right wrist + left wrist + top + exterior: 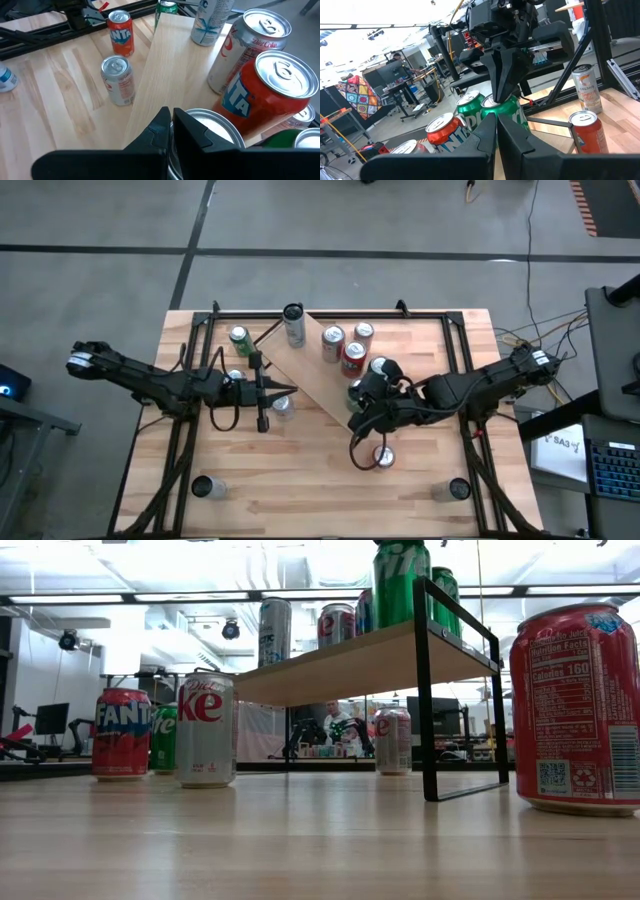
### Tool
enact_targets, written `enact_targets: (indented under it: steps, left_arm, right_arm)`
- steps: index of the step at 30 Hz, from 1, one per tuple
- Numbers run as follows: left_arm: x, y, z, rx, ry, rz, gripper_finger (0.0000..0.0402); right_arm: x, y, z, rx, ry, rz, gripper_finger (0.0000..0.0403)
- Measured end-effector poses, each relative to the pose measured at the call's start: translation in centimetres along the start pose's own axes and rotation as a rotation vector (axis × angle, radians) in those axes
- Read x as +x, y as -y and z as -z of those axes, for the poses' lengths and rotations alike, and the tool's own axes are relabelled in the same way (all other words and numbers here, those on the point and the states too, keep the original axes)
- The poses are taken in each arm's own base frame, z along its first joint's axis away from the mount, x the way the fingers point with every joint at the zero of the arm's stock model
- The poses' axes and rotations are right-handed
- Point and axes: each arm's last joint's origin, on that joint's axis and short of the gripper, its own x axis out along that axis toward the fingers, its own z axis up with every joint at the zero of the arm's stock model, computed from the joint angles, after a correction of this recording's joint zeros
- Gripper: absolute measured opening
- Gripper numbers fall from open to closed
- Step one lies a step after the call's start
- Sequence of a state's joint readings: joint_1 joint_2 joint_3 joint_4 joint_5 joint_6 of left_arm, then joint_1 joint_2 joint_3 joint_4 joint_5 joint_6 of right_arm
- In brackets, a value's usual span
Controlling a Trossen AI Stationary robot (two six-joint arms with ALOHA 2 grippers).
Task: Place canned beverage on shelf
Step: Put the bottom green soda can on the shelf aligned with the other green soda
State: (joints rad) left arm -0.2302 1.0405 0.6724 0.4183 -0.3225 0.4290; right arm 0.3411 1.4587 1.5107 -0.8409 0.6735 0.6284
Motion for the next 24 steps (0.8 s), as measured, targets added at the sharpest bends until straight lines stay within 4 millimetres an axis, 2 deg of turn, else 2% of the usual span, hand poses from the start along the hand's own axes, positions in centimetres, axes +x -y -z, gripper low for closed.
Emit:
enact_targets:
  steps: [11, 18, 24]
  left_arm:
    - [0.0, 0.0, 0.0, 0.001, -0.001, 0.000, 0.0000]
    - [0.0, 0.0, 0.0, 0.000, -0.001, 0.000, 0.0000]
    - [0.0, 0.0, 0.0, 0.000, -0.001, 0.000, 0.0000]
  right_arm:
    - [-2.0, 0.7, -1.9, -0.018, 0.026, 0.002, 0.0012]
    - [-3.3, 3.3, -2.9, 0.115, -0.020, 0.159, 0.0012]
    - [-3.1, 5.4, -2.5, 0.204, -0.110, 0.287, 0.0012]
